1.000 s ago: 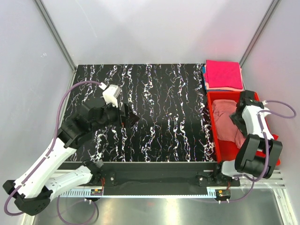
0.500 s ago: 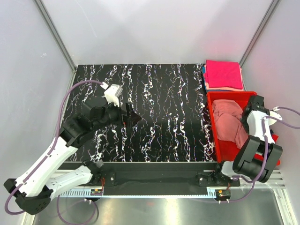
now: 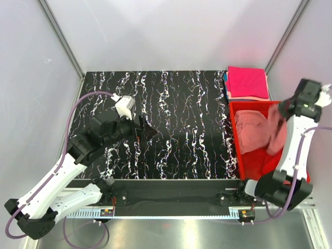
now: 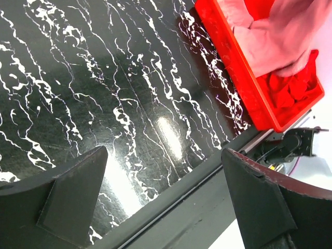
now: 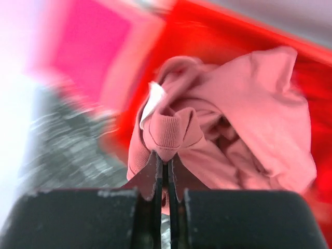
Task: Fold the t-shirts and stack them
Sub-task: Grab the tshirt from the pile, then move the tshirt to the center of the board
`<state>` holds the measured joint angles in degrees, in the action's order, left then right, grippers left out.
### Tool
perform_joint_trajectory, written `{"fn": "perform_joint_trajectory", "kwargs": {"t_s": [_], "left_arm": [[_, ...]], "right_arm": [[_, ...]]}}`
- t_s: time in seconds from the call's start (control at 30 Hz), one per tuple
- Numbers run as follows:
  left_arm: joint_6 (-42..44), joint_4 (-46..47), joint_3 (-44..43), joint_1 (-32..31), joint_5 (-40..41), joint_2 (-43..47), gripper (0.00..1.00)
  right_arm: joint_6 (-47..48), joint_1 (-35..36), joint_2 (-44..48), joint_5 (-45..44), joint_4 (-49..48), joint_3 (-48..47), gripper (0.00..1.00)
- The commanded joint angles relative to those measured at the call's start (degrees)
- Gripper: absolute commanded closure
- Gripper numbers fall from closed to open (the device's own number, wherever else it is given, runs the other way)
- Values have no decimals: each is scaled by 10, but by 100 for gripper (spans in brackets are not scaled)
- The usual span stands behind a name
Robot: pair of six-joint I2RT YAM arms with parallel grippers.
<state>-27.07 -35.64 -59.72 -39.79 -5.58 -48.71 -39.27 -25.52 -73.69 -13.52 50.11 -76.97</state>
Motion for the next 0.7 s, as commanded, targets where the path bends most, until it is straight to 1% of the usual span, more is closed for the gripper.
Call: {"fn": "perform_joint_trajectory", "kwargs": {"t_s": [0.0, 0.03, 0.07, 0.1, 0.13, 0.17, 0.2, 0.23, 0.27, 0.3, 0.37, 0.4, 0.43, 0.47, 0.53, 0.57, 0.6, 0.63, 0.67], "left_arm": [[-40, 39, -7, -2, 21, -2, 1], [-45, 32, -11, -1, 27, -9, 1], [-48, 26, -17, 0, 35, -13, 1], [-53, 20, -25, 0, 49, -15, 1], [-54, 13, -34, 1, 54, -15, 1], [-60, 14, -36, 1, 54, -10, 1], [-62, 14, -36, 2, 70, -5, 1], [-62, 14, -43, 8, 72, 0, 1], [-62, 8, -50, 11, 79, 9, 1], [-62, 1, -57, 15, 86, 12, 1], [-62, -30, -80, 27, 104, 19, 1], [-62, -49, -86, 31, 108, 21, 1], [-61, -59, -91, 37, 110, 23, 1], [-60, -68, -100, 40, 115, 26, 1], [-60, -97, -104, 45, 122, 28, 1], [-60, -107, -102, 46, 131, 31, 1], [-62, -120, -96, 46, 136, 36, 1], [-62, -123, -88, 48, 138, 41, 1], [-67, -124, -66, 49, 142, 44, 1]], "right_arm": [[8, 9, 50, 263, -20, -149, 100], [7, 20, 38, 291, 7, -191, 100], [8, 60, 29, 313, 19, -234, 100], [9, 90, 8, 349, 31, -324, 100], [7, 120, -5, 360, 49, -372, 100], [-6, 178, -17, 395, 51, -416, 100], [-19, 194, -41, 429, 44, -490, 100], [-36, 203, -53, 464, 19, -522, 100], [-79, 212, -63, 498, 1, -549, 100], [-103, 213, -76, 543, -19, -583, 100], [-139, 216, -73, 552, -74, -580, 100], [-166, 220, -50, 550, -100, -522, 100], [-177, 221, -34, 548, -158, -475, 100], [-186, 222, -16, 540, -180, -375, 100], [-175, 224, 38, 521, -213, -271, 100], [-163, 230, 56, 496, -224, -218, 100], [-156, 234, 84, 488, -236, -110, 100], [-151, 245, 96, 481, -252, -59, 100], [-139, 252, 106, 469, -262, 44, 100]]}}
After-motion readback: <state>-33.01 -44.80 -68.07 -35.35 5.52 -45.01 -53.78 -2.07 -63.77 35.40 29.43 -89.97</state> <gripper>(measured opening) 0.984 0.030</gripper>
